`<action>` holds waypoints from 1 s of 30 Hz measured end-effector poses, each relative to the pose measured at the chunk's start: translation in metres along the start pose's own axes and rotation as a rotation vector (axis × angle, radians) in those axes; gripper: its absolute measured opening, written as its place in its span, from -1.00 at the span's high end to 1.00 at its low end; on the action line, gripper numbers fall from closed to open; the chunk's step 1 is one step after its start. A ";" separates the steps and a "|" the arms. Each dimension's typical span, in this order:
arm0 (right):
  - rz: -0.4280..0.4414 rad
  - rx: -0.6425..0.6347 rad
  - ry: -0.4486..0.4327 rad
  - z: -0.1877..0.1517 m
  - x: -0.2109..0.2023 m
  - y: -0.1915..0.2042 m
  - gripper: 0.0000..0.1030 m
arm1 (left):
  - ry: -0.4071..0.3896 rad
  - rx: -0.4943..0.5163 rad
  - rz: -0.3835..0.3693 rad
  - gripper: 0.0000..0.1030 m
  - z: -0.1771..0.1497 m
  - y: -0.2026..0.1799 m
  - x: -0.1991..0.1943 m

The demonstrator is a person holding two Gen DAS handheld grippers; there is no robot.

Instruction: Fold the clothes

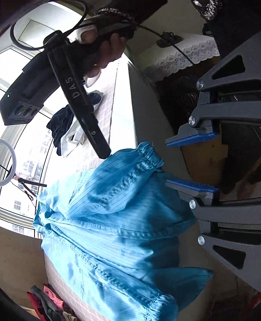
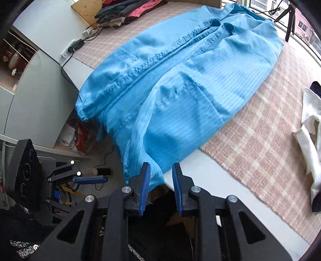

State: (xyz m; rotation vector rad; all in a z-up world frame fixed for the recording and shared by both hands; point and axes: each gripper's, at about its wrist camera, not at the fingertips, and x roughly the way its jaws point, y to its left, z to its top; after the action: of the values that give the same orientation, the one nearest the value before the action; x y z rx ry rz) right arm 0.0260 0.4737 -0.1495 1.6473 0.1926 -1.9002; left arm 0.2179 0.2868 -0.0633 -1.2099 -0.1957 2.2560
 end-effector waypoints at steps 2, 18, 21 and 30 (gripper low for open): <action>0.081 0.033 0.040 -0.007 0.016 0.008 0.56 | -0.005 -0.029 0.004 0.31 0.003 -0.005 0.009; -0.029 0.063 -0.088 0.047 0.009 -0.011 0.56 | -0.055 -0.367 -0.001 0.79 0.011 0.046 0.030; -0.177 -0.002 -0.075 0.064 0.027 -0.022 0.56 | -0.035 -0.328 -0.048 0.91 0.016 0.040 0.026; -0.295 -0.082 0.030 0.078 0.054 -0.030 0.56 | 0.034 -0.224 -0.019 0.92 0.035 0.082 -0.032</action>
State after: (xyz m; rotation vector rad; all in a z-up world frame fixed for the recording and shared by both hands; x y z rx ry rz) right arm -0.0580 0.4415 -0.1919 1.6661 0.5457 -2.0510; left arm 0.1695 0.2061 -0.0507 -1.3528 -0.4552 2.2410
